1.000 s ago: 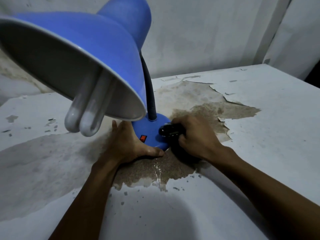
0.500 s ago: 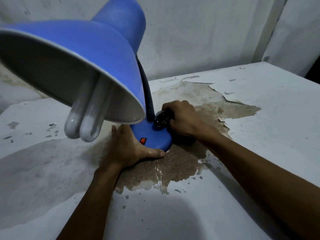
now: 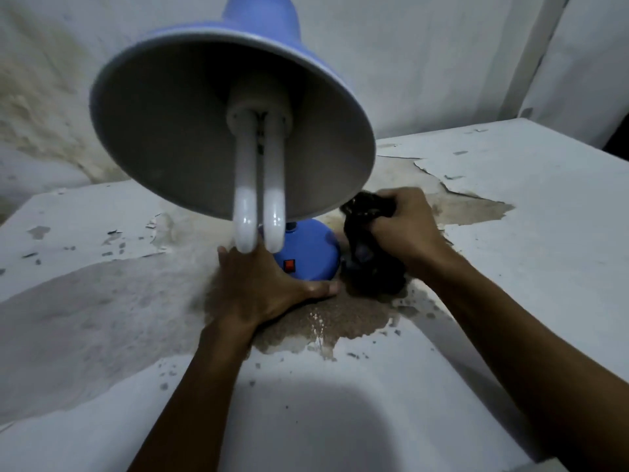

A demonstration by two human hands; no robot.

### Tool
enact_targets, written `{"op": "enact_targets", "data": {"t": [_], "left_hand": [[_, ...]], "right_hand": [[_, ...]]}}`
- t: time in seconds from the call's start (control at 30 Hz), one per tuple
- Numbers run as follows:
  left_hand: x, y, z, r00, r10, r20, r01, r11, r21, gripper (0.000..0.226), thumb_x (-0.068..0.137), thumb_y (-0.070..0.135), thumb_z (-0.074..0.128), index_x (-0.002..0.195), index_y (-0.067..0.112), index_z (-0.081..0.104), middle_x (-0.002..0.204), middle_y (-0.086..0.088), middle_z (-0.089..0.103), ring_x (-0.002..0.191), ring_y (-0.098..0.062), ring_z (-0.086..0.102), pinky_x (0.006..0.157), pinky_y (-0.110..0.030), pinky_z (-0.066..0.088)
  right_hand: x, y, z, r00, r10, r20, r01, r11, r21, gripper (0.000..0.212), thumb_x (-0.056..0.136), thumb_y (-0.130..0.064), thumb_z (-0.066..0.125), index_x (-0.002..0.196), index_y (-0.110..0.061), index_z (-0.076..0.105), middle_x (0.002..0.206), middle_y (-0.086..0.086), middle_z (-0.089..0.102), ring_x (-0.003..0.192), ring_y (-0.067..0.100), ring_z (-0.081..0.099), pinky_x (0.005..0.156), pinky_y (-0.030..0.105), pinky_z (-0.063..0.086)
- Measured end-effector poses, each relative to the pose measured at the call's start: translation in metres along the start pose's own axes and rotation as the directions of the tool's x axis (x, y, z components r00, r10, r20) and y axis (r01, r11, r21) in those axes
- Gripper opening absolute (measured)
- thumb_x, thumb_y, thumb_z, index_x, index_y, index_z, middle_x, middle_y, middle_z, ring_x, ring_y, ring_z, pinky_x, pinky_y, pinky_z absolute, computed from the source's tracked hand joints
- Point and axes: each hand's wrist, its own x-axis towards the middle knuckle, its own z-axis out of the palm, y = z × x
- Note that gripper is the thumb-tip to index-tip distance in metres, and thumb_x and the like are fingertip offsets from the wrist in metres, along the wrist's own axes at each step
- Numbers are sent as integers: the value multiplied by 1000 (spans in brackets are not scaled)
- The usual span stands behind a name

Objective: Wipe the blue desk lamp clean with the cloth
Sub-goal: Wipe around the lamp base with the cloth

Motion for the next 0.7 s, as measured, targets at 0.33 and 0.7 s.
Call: {"op": "enact_targets", "data": {"t": [0.33, 0.7], "left_hand": [[6, -20, -12, 997, 31, 65, -19, 983, -185, 123, 36, 41, 96, 136, 21, 28, 118, 12, 42, 107, -12, 47, 82, -24, 41], [7, -18, -6, 1000, -6, 24, 11, 985, -173, 124, 32, 60, 82, 140, 24, 32, 127, 1, 59, 112, -23, 60, 93, -44, 52]], "right_hand": [[16, -20, 40, 994, -54, 94, 77, 962, -261, 31, 79, -3, 65, 62, -22, 47, 84, 9, 60, 81, 28, 60, 69, 34, 50], [-71, -14, 29, 961, -220, 170, 259, 931, -258, 14, 67, 2, 60, 62, -11, 64, 55, 6, 62, 54, 22, 60, 48, 26, 38]]}}
